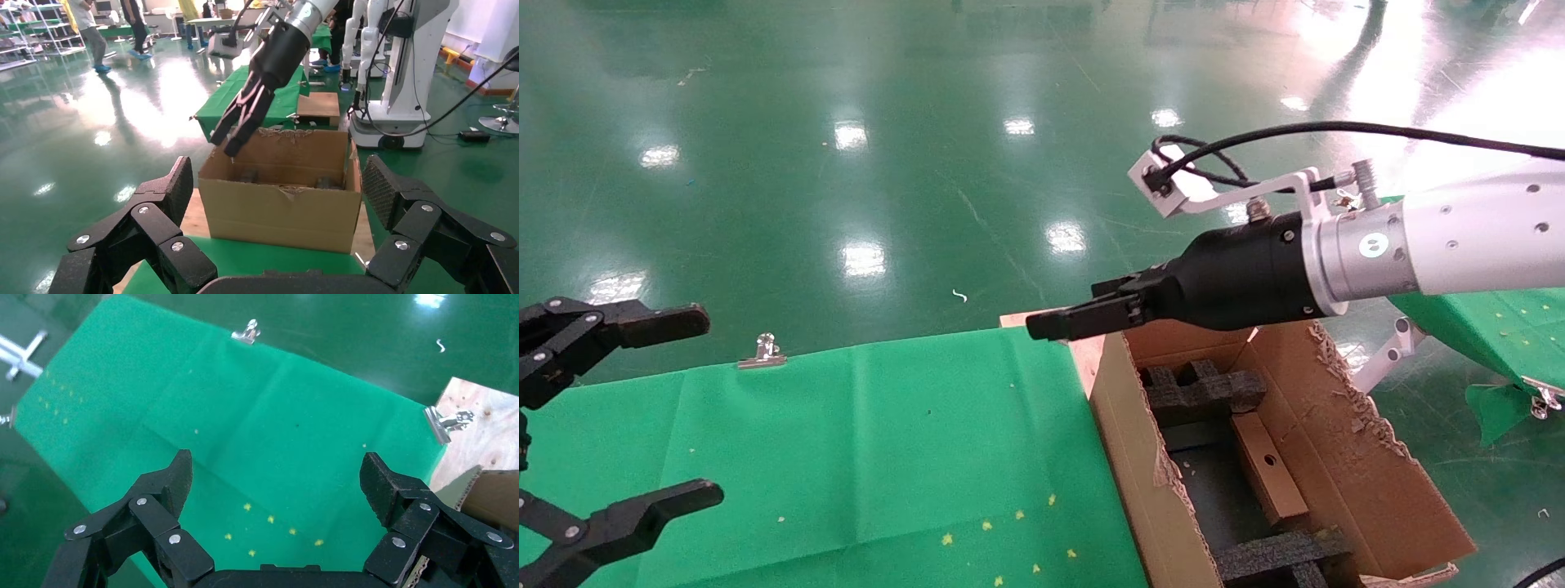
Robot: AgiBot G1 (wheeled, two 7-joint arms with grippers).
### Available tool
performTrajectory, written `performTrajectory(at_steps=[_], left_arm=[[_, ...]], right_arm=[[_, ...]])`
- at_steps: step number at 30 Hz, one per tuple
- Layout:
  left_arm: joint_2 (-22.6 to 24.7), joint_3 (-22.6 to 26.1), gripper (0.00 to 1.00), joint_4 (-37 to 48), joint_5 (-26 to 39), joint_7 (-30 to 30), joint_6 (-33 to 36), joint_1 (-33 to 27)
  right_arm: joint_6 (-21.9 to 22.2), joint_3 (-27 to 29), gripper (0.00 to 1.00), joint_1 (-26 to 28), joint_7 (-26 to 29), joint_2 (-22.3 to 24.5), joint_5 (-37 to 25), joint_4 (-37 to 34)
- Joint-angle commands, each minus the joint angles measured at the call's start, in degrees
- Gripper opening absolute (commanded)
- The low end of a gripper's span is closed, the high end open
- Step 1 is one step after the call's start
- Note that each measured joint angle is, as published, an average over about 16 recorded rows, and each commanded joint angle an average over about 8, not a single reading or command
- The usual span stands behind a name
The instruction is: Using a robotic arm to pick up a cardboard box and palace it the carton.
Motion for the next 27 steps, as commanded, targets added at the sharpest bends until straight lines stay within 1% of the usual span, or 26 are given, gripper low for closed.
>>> performTrajectory(at_steps=[1, 27], left_arm=[[0.0, 0.0, 1.0, 0.0, 0.0, 0.0, 0.0, 0.0], [0.0, 0.0, 1.0, 0.0, 0.0, 0.0, 0.0, 0.0]], right_arm=[[-1.3, 2.8, 1.0, -2.0, -2.3, -0.2, 1.0, -0.2], [-18.5, 40.1, 1.0, -29.1, -33.1, -3.2, 14.7, -2.4]])
